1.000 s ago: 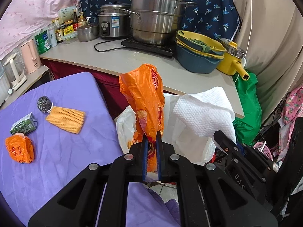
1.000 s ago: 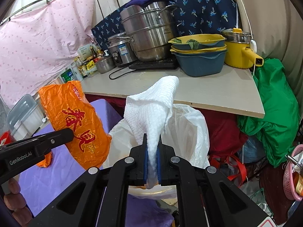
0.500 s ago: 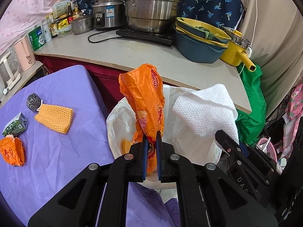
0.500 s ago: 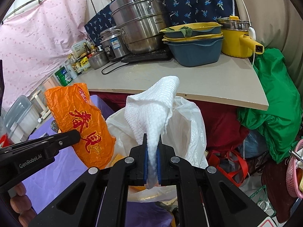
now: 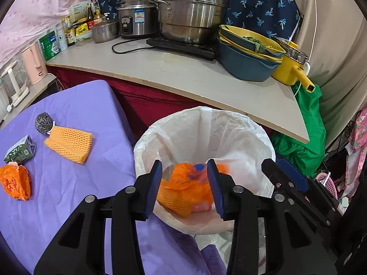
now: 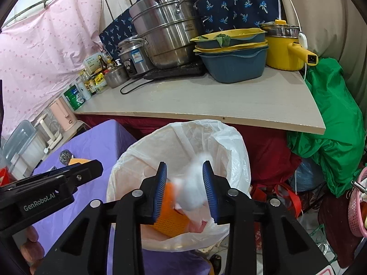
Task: Collect trash
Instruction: 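Open both grippers to drop the orange bag and tissue into the bin, then move both grippers back toward the remaining orange bag and foam net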
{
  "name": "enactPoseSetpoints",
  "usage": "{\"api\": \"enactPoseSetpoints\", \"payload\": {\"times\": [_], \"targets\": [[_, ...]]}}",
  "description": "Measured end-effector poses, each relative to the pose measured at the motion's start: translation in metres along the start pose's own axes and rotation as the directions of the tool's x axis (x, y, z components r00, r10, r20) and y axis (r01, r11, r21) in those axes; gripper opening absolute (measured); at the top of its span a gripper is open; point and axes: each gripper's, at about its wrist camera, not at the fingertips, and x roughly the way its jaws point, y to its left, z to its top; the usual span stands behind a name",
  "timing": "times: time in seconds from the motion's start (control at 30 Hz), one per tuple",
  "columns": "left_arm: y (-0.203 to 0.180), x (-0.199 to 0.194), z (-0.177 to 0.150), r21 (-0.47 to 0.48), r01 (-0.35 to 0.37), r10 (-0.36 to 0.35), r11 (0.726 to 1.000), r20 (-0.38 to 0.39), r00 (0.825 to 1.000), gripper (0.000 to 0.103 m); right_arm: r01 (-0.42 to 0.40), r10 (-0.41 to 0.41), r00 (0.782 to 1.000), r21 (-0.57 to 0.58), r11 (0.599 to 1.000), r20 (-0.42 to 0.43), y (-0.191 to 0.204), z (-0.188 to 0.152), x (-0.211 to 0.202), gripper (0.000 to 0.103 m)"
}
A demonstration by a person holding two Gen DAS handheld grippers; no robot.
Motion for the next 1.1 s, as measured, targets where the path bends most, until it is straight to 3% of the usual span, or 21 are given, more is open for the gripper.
{"api": "enactPoseSetpoints", "payload": {"times": [0.5, 0.63, 0.93, 1.1], "targets": [[0.029, -0.029, -0.003, -0.052, -0.028, 0.030, 0.998, 0.031, 0.999, 0.041, -0.024, 0.026, 0.999, -0.048, 0.999, 0.040, 0.033, 0.004, -0.026, 0.045], [0.041, -0.043, -0.005, -0.077, -0.040, 0.044, 0.996, 0.055, 0.997, 0.051, -0.037, 0.040, 0.998, -0.069, 0.997, 0.049, 0.047, 0.004, -0.033, 0.047], [0.077, -0.071, -0.014, -0.140, -0.063, 0.076, 0.988, 0.085, 0.993, 0.052, -0.068, 0.076, 0.995, -0.121, 0.990, 0.066, 0.086, 0.001, -0.048, 0.055], [0.102, -0.083, -0.023, -0.185, -0.084, 0.103, 0.979, 0.096, 0.990, 0.060, -0.090, 0.100, 0.993, -0.150, 0.985, 0.064, 0.108, -0.002, -0.052, 0.060]]}}
